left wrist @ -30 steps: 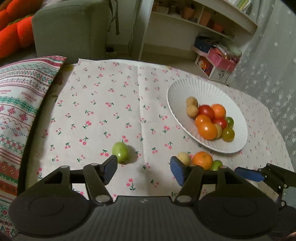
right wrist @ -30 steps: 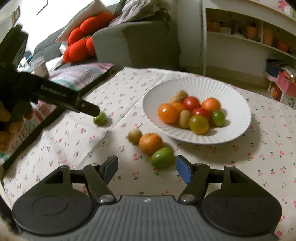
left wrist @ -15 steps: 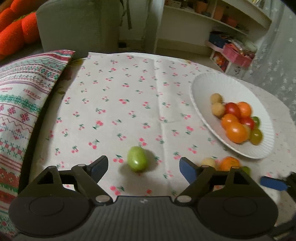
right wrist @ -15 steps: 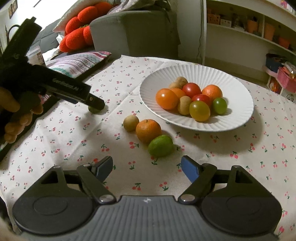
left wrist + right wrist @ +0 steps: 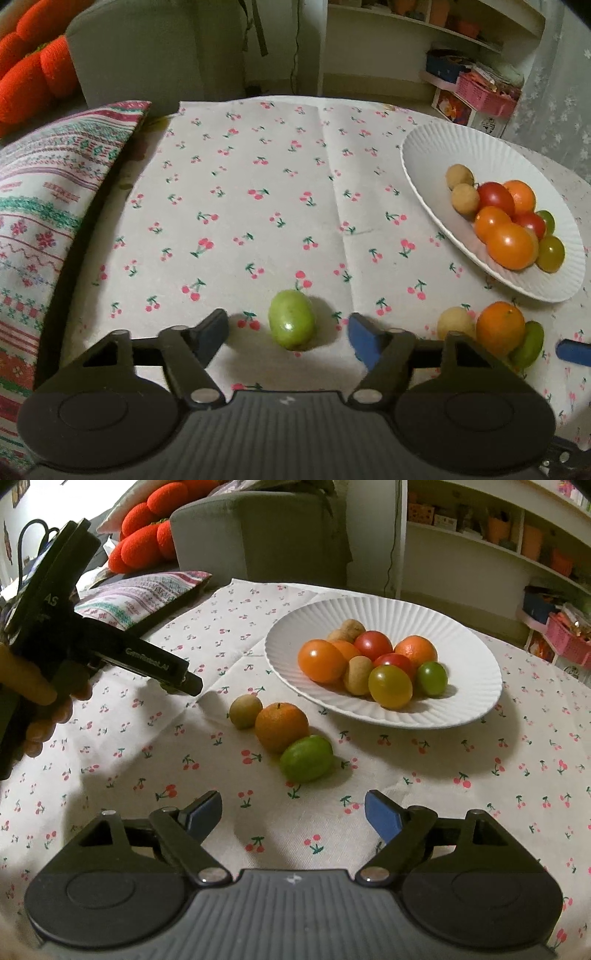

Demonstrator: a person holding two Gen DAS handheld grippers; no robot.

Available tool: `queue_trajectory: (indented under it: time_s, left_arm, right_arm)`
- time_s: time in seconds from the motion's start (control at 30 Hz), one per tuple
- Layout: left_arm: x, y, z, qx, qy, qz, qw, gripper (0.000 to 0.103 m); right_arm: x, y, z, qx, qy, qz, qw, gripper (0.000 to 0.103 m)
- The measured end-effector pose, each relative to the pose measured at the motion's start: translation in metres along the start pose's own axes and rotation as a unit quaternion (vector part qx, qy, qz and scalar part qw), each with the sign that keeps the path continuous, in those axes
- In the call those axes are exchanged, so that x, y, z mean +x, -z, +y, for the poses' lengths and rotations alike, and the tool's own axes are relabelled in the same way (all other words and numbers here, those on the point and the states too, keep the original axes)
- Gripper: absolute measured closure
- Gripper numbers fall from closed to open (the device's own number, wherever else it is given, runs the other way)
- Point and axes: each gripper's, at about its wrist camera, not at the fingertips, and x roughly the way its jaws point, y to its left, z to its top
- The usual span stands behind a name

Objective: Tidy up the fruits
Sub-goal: 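Grasp the light green lime with the left gripper while the right gripper approaches the dark green lime, then close the right gripper on the dark green lime while the left gripper holds its lime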

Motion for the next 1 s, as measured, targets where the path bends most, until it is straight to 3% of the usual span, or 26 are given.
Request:
queue_trajectory:
  time_s: [0.1, 0.17, 0.2, 0.27, 0.73, 0.77, 0.83, 1.0]
  left_arm:
    - [-0.003, -0.001, -0.002, 0.007, 0.011, -0.007, 0.9999, 0.073]
    - [-0.003, -0.001, -0.003, 0.007, 0.019, -0.010, 0.9997, 0.088]
    - [-0.003, -0.001, -0.003, 0.006, 0.023, -0.010, 0.9997, 0.091]
    - [-0.004, 0.000, -0.004, 0.007, 0.026, -0.011, 0.9996, 0.091]
    - [-0.007, 0.001, -0.009, 0.009, 0.042, -0.009, 0.9990, 0.091]
    - [-0.007, 0.002, -0.010, 0.009, 0.042, -0.009, 0.9990, 0.091]
    - [-0.009, 0.002, -0.010, 0.010, 0.044, -0.011, 0.9989, 0.091]
    - [-0.013, 0.000, -0.011, 0.012, 0.045, -0.017, 0.9988, 0.091]
  right_arm:
    - [0.001, 0.000, 0.002, -0.007, 0.005, -0.005, 1.000, 0.023]
    - [0.002, 0.000, 0.001, -0.008, 0.002, -0.005, 1.000, 0.031]
    - [0.003, 0.000, 0.001, -0.009, 0.003, -0.004, 1.000, 0.042]
    - [0.004, -0.002, 0.002, -0.009, 0.008, -0.005, 1.000, 0.051]
    - [0.016, -0.006, 0.002, -0.028, 0.025, -0.029, 0.999, 0.052]
    - [0.016, -0.007, 0.002, -0.030, 0.025, -0.030, 0.999, 0.054]
    - [0.014, -0.008, 0.006, -0.042, 0.028, -0.036, 0.998, 0.071]
    - [0.004, -0.007, 0.013, -0.061, 0.022, -0.063, 0.996, 0.072]
